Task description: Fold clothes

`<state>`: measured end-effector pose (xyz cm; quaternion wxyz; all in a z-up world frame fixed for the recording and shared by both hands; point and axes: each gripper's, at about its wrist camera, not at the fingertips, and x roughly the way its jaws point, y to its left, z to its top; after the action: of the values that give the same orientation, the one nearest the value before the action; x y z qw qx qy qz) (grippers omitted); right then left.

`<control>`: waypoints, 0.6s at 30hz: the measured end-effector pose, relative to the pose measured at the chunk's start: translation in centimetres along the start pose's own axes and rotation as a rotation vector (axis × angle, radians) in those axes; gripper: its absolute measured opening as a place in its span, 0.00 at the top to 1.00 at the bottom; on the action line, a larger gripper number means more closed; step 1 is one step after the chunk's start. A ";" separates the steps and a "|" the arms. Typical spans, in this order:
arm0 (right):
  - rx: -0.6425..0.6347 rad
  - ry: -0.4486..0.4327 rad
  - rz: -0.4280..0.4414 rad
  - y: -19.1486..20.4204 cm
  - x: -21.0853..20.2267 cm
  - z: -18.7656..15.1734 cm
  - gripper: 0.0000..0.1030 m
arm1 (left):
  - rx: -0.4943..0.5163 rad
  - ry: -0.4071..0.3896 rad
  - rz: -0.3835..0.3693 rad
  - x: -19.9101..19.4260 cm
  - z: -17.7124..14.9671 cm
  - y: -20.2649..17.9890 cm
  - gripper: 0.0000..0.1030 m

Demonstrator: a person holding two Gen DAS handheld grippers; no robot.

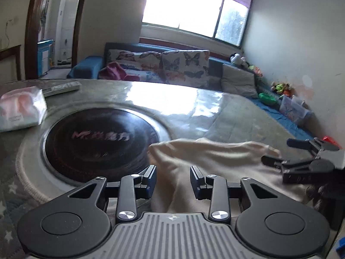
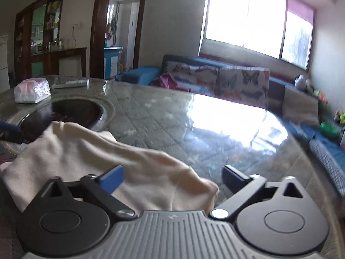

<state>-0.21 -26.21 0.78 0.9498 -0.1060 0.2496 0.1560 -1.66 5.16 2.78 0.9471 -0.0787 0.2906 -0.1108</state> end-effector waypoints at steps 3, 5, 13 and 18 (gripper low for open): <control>-0.010 -0.017 -0.018 0.8 -0.8 0.1 0.00 | -0.002 0.002 -0.056 0.9 0.5 -1.1 0.62; -0.017 -0.028 -0.030 1.4 -1.4 0.1 0.00 | 0.004 -0.003 -0.087 1.5 0.5 -1.8 0.56; -0.062 0.016 -0.054 3.2 -1.7 -2.0 0.00 | 0.017 0.043 -0.093 4.0 -0.6 -2.4 0.39; -0.099 0.036 -0.110 3.4 -2.3 -2.9 0.00 | 0.003 0.058 -0.094 4.4 -1.4 -2.0 0.22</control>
<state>-4.56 -24.41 -0.93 0.9459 -0.1691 0.2525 0.1136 0.81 1.98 -0.27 0.9322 -0.0877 0.3138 -0.1579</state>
